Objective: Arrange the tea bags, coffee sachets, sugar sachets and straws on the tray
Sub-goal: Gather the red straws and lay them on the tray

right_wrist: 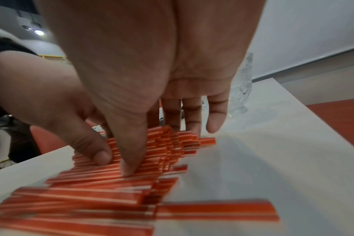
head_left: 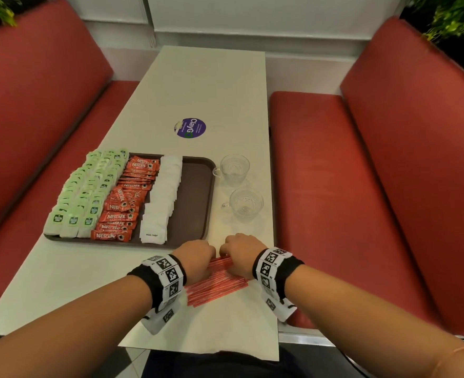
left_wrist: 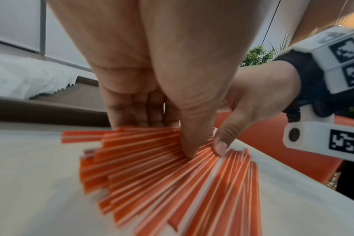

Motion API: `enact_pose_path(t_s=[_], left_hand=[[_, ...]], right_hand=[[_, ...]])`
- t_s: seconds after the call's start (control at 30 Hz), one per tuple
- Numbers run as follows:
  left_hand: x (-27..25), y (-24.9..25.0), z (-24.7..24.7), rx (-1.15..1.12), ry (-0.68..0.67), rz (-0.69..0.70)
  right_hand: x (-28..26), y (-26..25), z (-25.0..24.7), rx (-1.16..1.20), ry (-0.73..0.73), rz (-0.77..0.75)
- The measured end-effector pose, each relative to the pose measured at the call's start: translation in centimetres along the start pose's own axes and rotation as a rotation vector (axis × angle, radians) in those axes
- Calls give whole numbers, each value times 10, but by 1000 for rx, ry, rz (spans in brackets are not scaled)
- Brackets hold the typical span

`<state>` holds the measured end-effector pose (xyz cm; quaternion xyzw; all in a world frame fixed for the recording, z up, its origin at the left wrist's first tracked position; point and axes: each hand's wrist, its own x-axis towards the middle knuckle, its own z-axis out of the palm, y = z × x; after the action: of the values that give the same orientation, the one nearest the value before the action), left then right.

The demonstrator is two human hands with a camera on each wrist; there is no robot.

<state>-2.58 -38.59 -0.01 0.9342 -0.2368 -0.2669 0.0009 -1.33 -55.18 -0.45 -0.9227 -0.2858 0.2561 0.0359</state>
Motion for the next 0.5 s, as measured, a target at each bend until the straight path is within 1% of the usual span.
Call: enact_pose_path(t_s=[0.17,0.33,0.5], left_hand=[[-1,0,0,13,-9,21],[-1,-1,4,48,-19,18],[2,1,2,29,-16,4]], right_hand=[[4,-1,1,11,-25,-8],[8,-3,4,-13,-42,9],[12,-1,0,-6,-75,4]])
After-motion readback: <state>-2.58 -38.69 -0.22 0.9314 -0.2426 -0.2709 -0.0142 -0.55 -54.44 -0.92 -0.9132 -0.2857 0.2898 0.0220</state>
